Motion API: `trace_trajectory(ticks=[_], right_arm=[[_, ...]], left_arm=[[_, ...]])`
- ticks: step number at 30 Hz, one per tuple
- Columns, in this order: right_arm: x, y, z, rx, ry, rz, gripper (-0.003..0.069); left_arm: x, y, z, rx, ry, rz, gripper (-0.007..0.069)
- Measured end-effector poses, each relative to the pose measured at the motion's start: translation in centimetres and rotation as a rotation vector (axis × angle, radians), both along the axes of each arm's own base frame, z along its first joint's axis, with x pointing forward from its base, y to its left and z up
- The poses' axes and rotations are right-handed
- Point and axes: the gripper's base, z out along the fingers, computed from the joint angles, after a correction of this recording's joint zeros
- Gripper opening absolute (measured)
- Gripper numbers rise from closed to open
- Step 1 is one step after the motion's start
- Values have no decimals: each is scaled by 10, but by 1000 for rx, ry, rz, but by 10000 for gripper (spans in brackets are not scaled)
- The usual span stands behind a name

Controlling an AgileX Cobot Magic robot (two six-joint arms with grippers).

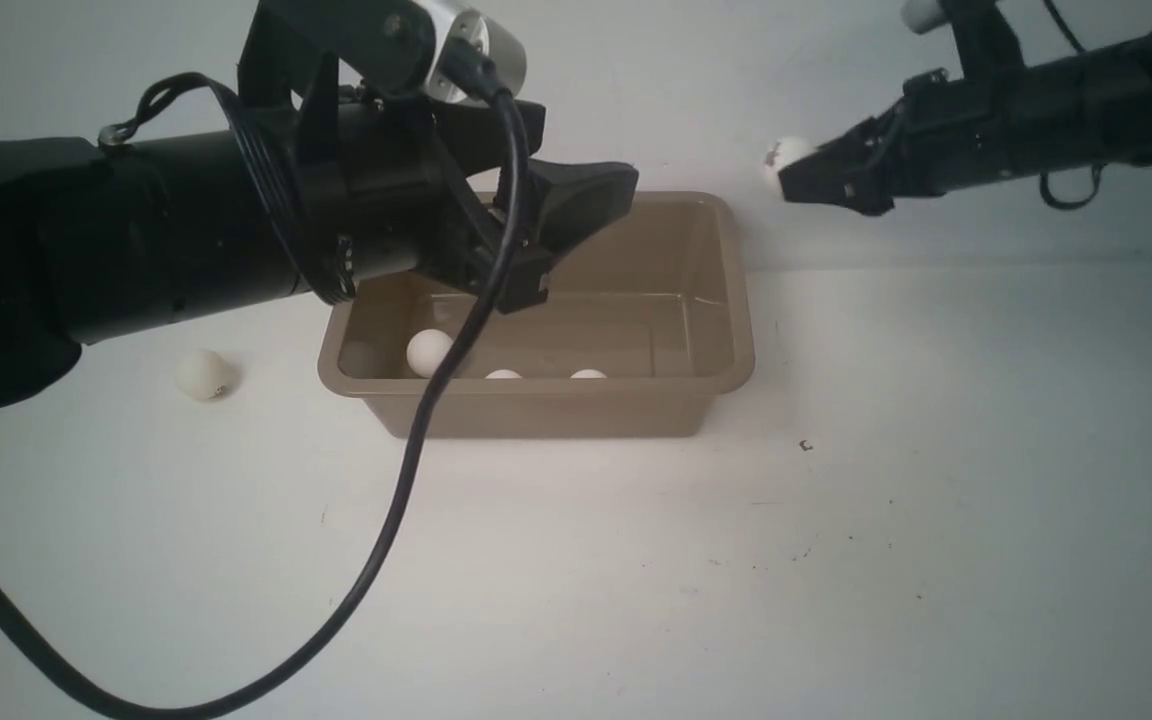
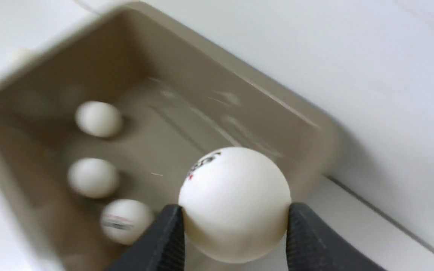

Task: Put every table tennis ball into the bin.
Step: Use the right arm to put the table tennis ball into the box

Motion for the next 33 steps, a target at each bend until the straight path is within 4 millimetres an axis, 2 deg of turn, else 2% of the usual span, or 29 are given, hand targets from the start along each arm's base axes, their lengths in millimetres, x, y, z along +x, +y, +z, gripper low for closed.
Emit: trace_trajectory(ticks=[5, 9, 10, 16, 18, 20, 22, 24, 26, 29, 33], right_arm=[[-4, 34, -17, 13, 28, 96, 318], [-4, 59, -38, -7, 39, 144, 318], [-4, 68, -49, -21, 42, 165, 318], [-3, 73, -57, -42, 38, 171, 319], [-2, 73, -57, -44, 35, 160, 347], [-1, 72, -57, -42, 36, 154, 454], [-1, 73, -57, -35, 37, 150, 532], [-1, 73, -53, -23, 23, 140, 584], [0, 72, -49, -20, 5, 130, 602], [-2, 69, -22, -20, -80, 112, 610], [-13, 59, 27, -2, -191, 87, 588]], left_arm=[[0, 0, 0, 0, 0, 1, 513], [0, 0, -1, 19, -7, 2, 513], [1, 1, -2, 50, -18, 10, 513], [3, 4, -5, 105, -33, 31, 513], [4, 5, -6, 116, -33, 53, 513], [7, 8, -6, 129, -36, 94, 513], [10, 12, -6, 138, -37, 146, 513], [13, 16, -6, 149, -40, 195, 513], [15, 19, -6, 158, -43, 235, 513], [21, 30, -6, 190, -53, 377, 513], [27, 48, -7, 263, -72, 573, 513]])
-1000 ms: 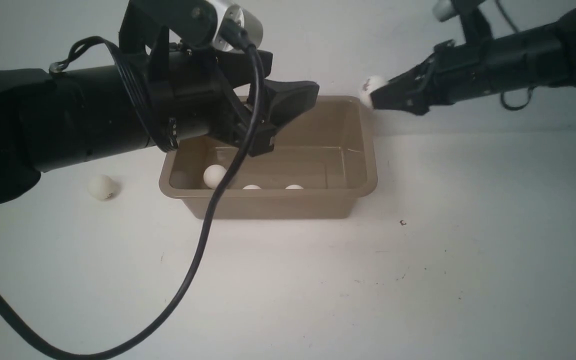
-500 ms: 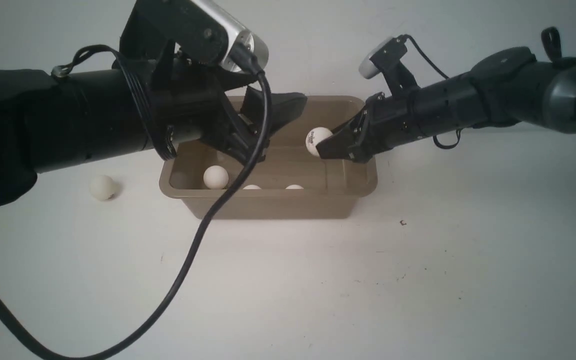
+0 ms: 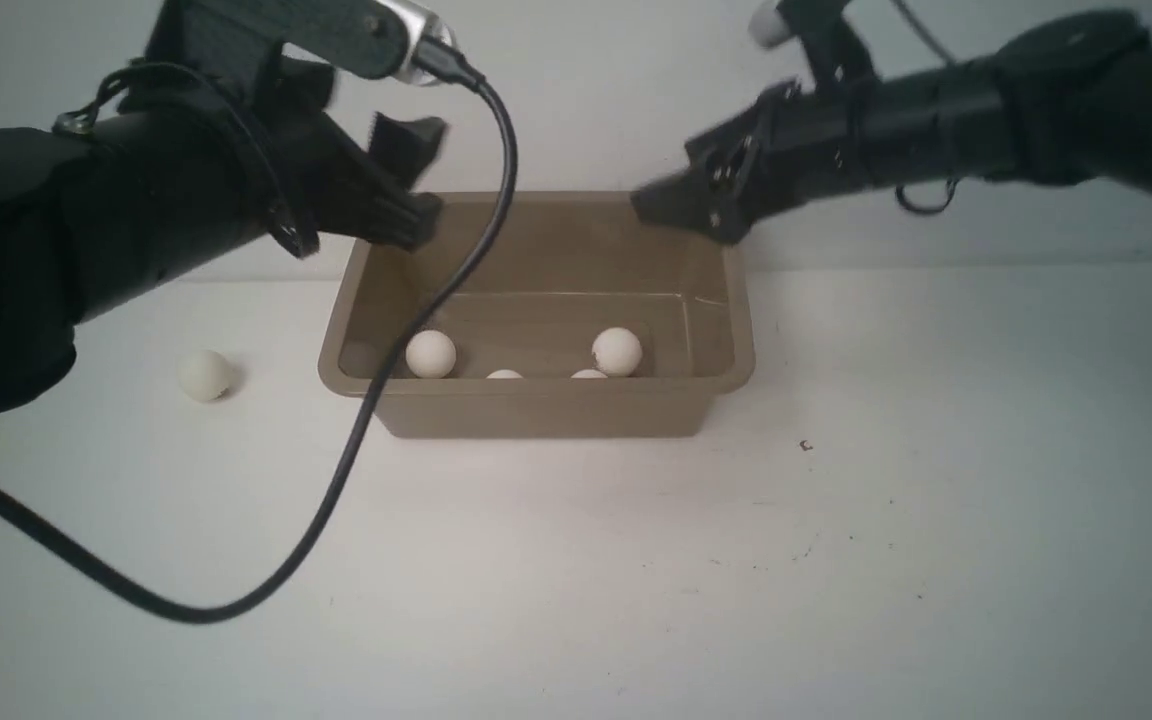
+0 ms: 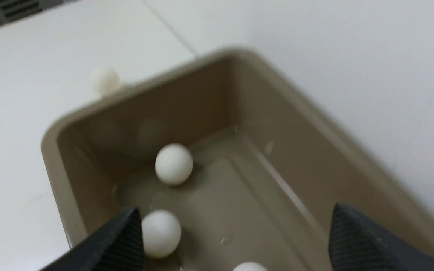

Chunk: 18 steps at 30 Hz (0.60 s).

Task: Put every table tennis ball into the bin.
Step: Use the left arm to clamp the table tennis ball closest to it

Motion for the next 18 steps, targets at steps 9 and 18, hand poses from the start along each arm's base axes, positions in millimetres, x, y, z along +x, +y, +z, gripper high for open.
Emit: trace_trajectory(ticks=[9, 18], right_arm=[[-26, -35, 73, 32, -147, -70, 577], [-28, -38, 75, 47, -96, -92, 577]], left_arm=[[1, 10, -3, 141, 11, 75, 513], [-10, -26, 4, 262, -131, -381, 513]])
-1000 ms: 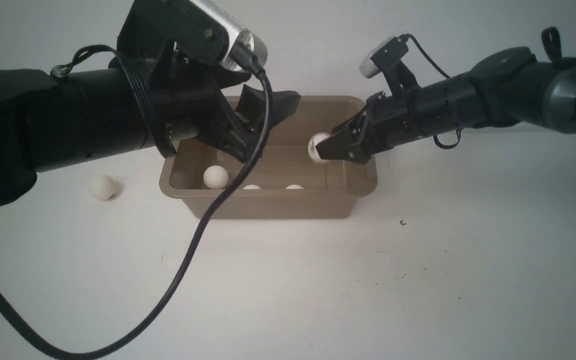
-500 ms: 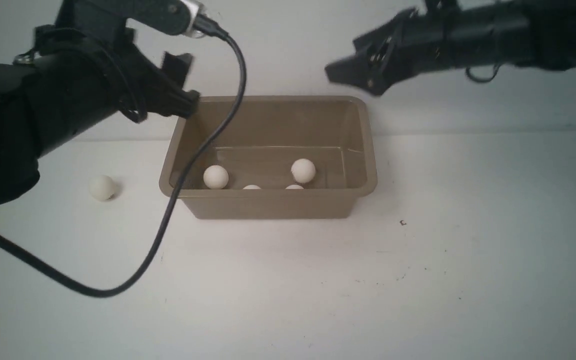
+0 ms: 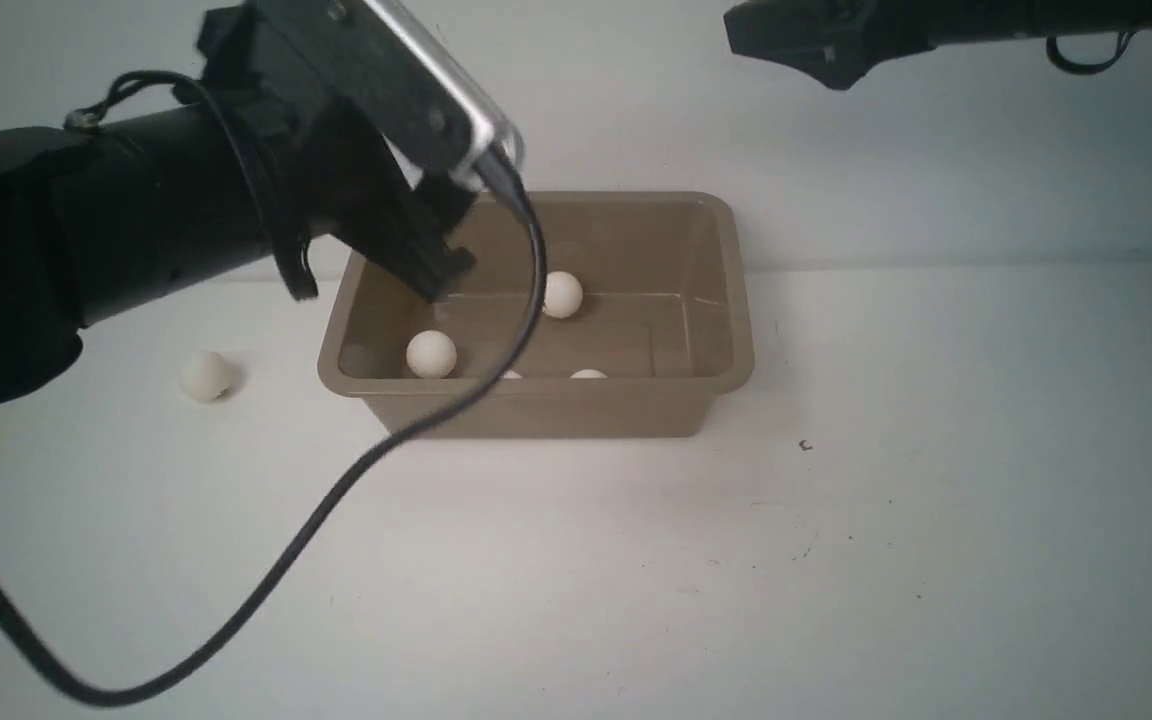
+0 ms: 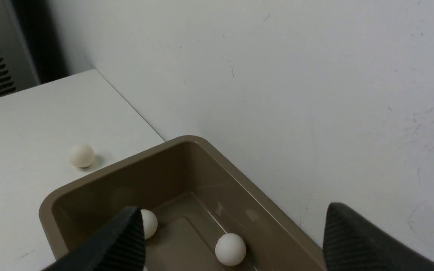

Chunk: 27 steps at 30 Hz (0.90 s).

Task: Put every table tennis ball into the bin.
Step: Use the left arm to clamp the table tennis ball closest to it

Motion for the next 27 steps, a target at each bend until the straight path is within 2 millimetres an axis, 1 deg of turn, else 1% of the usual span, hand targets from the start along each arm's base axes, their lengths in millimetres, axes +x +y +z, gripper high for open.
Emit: trace_trajectory(ticks=[2, 4, 6, 9, 11, 12, 14, 17, 20, 24, 27], right_arm=[[0, 0, -1, 3, 17, -5, 577], [-1, 0, -1, 5, 30, -3, 577], [-1, 0, -2, 12, 48, -2, 577], [-2, 1, -2, 25, 69, 0, 577], [-2, 1, -2, 30, 76, -3, 577], [-2, 1, -2, 32, 79, -4, 577], [-2, 1, -2, 35, 83, -6, 577], [-2, 1, -2, 36, 84, -7, 577], [-2, 1, -2, 38, 86, -7, 577], [-2, 1, -2, 38, 87, -8, 577], [-2, 1, -2, 40, 88, -8, 577]], left_arm=[[-1, -1, -1, 129, -68, -55, 513], [-1, 0, -2, 170, -84, -54, 513], [1, 4, -5, 189, -78, -4, 513], [5, 18, -14, 166, -14, 174, 513], [6, 27, -20, 177, 17, 263, 513], [5, 31, -26, 193, 43, 308, 513], [3, 35, -33, 208, 67, 345, 513], [1, 36, -43, 186, 105, 344, 513], [-2, 26, -42, 114, 116, 251, 513], [-12, -1, -37, -27, 127, -36, 513], [-26, -19, -32, -190, 202, -250, 513]])
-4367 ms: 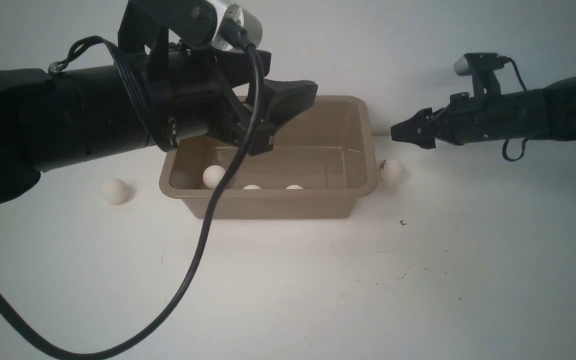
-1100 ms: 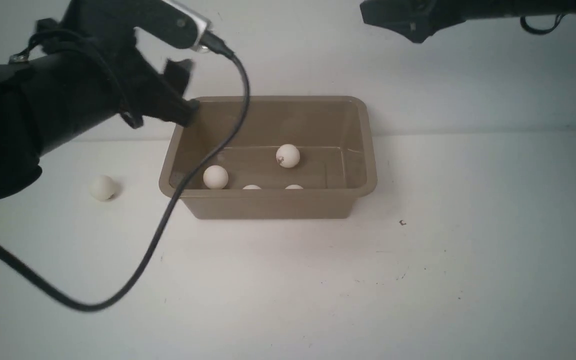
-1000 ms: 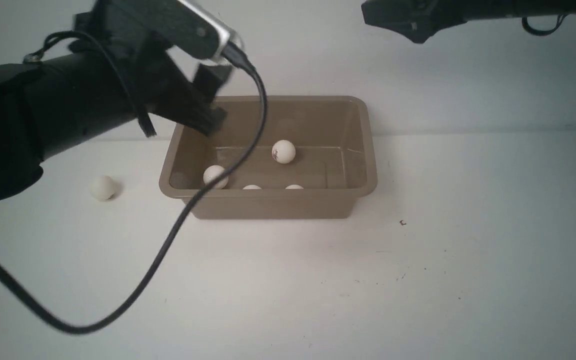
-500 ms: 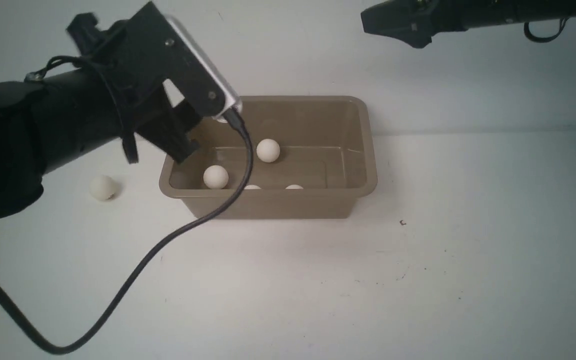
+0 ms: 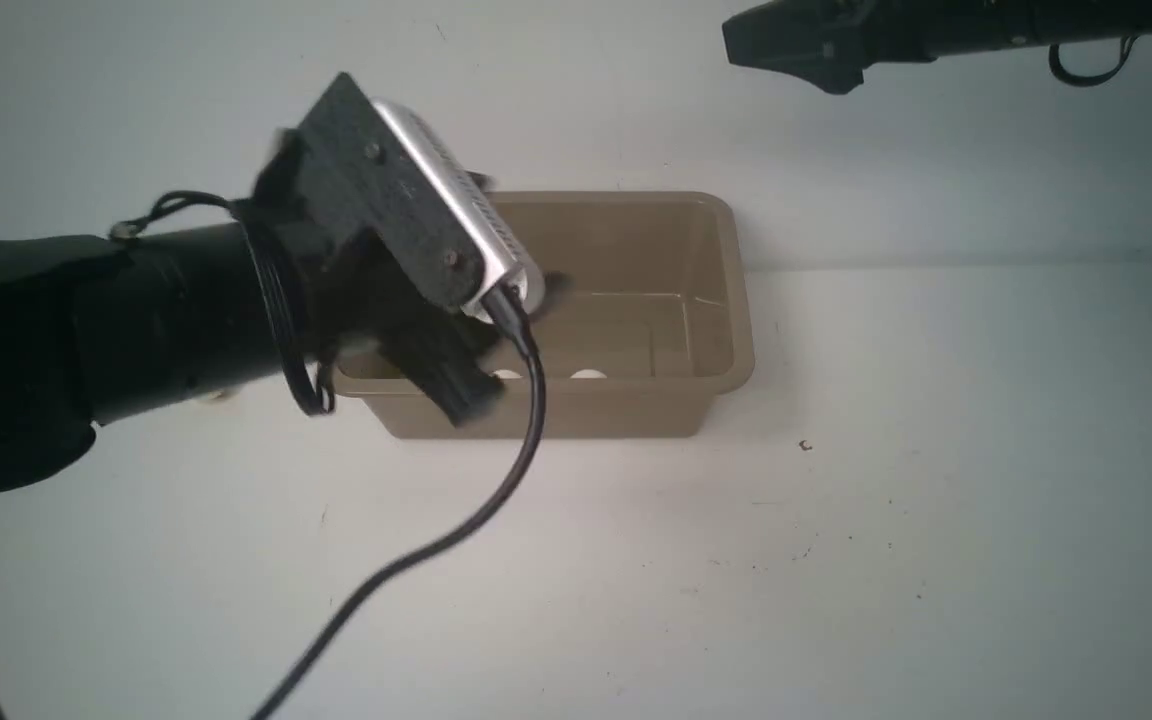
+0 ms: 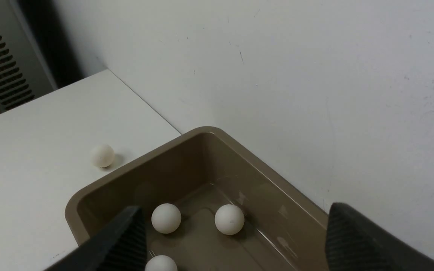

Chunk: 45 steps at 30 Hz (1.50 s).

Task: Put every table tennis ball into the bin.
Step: Use the left arm to clamp the table tennis ball closest to it

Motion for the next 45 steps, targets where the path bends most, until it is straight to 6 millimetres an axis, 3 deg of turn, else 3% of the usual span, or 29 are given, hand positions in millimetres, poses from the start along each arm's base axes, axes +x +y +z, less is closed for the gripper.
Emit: trace_trajectory(ticks=[5, 10, 13, 17, 22, 31, 36, 39, 45], right_arm=[[0, 0, 0, 10, 12, -6, 577], [-1, 0, 0, 18, 22, -2, 577], [-1, 1, 0, 19, 29, 7, 577], [-2, 2, -1, 19, 35, 19, 577], [-3, 2, -1, 23, 45, 26, 577], [-4, 2, -1, 30, 57, 26, 577], [-5, 3, -1, 31, 64, 38, 577], [-6, 3, -2, 19, 68, 49, 577], [-6, 3, -4, -1, 71, 50, 577]], left_arm=[[-11, -9, 2, -223, 259, -77, 513], [-13, -2, -13, -183, 501, 17, 513], [-8, 15, -26, -76, 582, 143, 513], [4, 57, -38, 68, 599, 353, 513], [18, 105, -37, 83, 530, 544, 513], [35, 144, -45, 39, 466, 570, 513], [61, 172, -59, -70, 477, 576, 513], [87, 196, -73, -159, 494, 564, 513], [118, 219, -100, -161, 537, 561, 513]])
